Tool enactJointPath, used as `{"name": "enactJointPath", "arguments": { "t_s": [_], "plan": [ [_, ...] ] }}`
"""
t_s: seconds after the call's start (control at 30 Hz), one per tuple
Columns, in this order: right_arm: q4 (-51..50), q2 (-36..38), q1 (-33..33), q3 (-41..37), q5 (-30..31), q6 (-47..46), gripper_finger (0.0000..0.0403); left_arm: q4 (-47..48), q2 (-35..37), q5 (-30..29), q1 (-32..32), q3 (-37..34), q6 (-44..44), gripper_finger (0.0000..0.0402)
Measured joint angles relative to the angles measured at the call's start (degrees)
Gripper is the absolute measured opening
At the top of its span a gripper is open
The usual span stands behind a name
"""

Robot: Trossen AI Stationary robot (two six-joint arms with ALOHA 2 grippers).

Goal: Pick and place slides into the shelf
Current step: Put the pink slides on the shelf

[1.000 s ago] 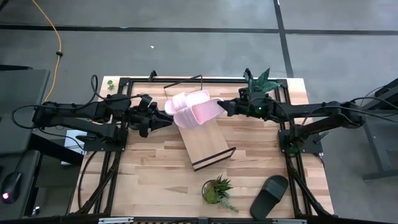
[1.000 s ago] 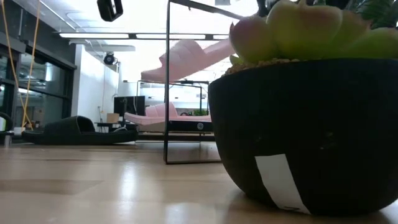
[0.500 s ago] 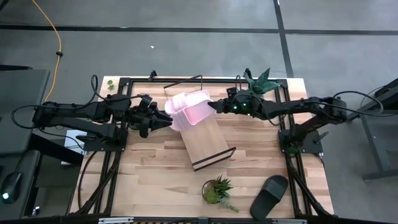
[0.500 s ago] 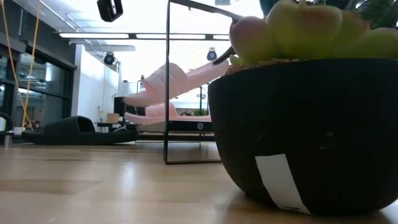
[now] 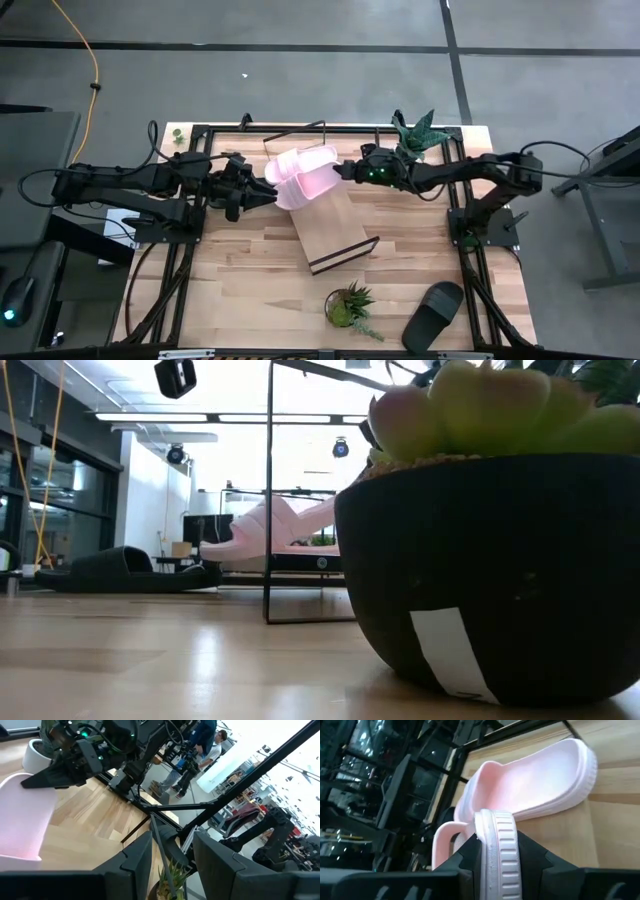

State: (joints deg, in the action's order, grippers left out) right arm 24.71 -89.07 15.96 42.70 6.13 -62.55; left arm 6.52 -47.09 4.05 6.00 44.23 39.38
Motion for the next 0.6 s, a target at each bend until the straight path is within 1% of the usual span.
{"name": "enactJointPath", "arguments": {
  "t_s": [0.6],
  "plan": [
    [-7.0,-0.69,1.29,0.08,2.85,-3.17,0.0068,0.09,0.0,-0.23,0.0,0.0,-0.11,0.0133]
  ]
}}
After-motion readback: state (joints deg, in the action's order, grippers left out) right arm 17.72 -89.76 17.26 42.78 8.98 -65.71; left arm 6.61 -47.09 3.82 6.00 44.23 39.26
